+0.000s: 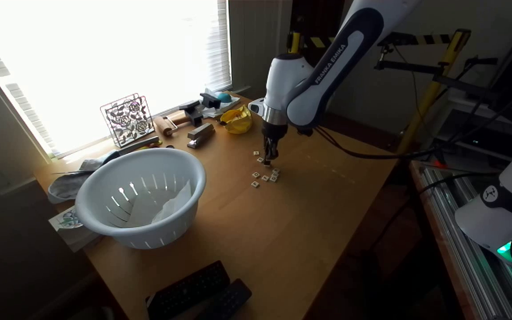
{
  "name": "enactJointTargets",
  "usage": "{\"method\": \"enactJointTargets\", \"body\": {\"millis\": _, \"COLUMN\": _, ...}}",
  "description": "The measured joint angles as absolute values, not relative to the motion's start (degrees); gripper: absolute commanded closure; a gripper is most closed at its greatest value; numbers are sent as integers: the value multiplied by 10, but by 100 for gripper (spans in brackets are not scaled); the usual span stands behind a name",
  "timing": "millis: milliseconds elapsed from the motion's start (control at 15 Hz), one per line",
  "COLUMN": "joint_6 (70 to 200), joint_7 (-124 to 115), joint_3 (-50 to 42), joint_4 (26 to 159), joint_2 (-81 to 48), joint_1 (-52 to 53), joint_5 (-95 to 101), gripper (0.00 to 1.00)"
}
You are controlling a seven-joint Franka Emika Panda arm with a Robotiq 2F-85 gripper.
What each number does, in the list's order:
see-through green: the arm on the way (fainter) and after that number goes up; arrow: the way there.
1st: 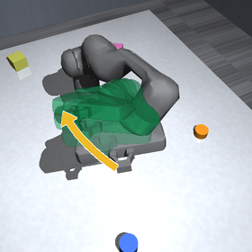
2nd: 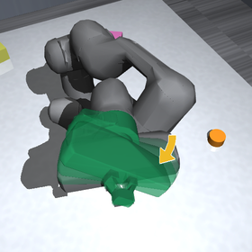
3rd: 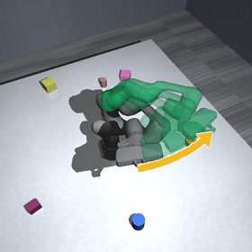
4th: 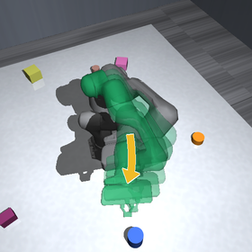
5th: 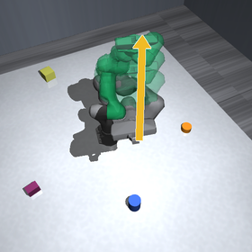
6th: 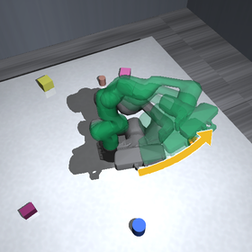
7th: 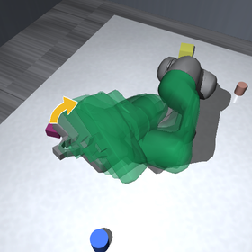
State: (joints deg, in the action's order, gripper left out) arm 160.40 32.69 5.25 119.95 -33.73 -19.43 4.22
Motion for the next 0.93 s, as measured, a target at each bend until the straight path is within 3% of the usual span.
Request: {"method": "enactJointTargets", "body": {"millis": 933, "joint_6": 1604, "joint_7": 342, "joint_3": 64, "joint_4": 1239, "joint_2": -315, "joint_1": -209, "joint_5": 42, "gripper": 100}}
